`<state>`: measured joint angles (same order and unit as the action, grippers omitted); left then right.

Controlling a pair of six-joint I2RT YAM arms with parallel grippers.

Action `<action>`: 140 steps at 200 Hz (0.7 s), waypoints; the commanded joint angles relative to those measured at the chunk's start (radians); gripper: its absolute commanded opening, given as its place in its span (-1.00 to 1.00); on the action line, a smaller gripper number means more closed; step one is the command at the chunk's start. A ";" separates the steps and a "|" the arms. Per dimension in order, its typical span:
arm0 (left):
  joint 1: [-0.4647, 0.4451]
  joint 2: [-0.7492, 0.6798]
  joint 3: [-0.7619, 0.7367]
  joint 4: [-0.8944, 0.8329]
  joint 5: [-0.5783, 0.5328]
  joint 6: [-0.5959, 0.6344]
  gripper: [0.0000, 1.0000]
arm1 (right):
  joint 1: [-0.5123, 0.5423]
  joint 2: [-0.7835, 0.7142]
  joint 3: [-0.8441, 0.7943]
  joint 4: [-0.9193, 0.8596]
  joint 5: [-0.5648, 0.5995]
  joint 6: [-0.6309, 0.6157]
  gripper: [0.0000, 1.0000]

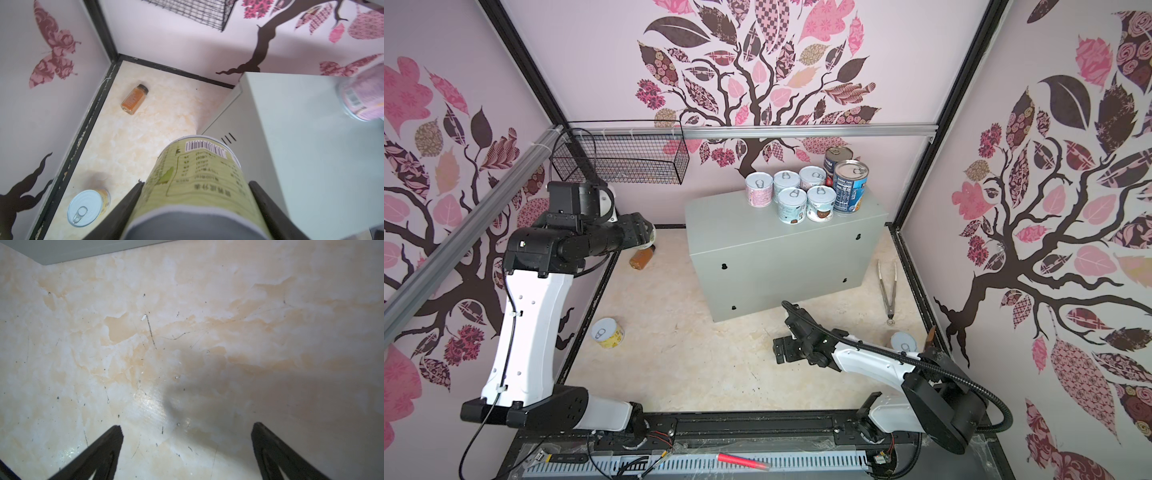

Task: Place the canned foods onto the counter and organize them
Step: 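Lift the green-labelled can up toward the cabinet top with the left gripper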

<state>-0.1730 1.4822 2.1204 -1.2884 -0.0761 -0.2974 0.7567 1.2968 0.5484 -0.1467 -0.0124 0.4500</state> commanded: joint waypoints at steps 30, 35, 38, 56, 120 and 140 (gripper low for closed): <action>-0.121 0.093 0.209 -0.078 -0.024 0.065 -0.11 | 0.003 -0.029 -0.011 -0.002 -0.006 -0.007 1.00; -0.133 0.098 0.213 -0.080 -0.025 0.068 -0.12 | 0.004 -0.031 -0.014 -0.004 -0.005 -0.007 1.00; -0.142 0.103 0.216 -0.082 -0.027 0.071 -0.12 | 0.004 -0.031 -0.014 -0.005 -0.005 -0.007 1.00; -0.203 0.124 0.245 -0.089 -0.045 0.091 -0.12 | 0.003 -0.037 -0.019 -0.008 0.001 -0.007 1.00; -0.325 0.166 0.301 -0.082 -0.013 0.142 -0.14 | 0.004 -0.027 -0.029 -0.005 0.007 -0.004 1.00; -0.344 0.190 0.318 -0.082 -0.007 0.153 -0.14 | 0.003 -0.015 -0.025 -0.011 0.006 -0.005 1.00</action>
<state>-0.4961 1.6508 2.3760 -1.4261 -0.0914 -0.1776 0.7567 1.2900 0.5220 -0.1455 -0.0154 0.4480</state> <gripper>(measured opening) 0.724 0.999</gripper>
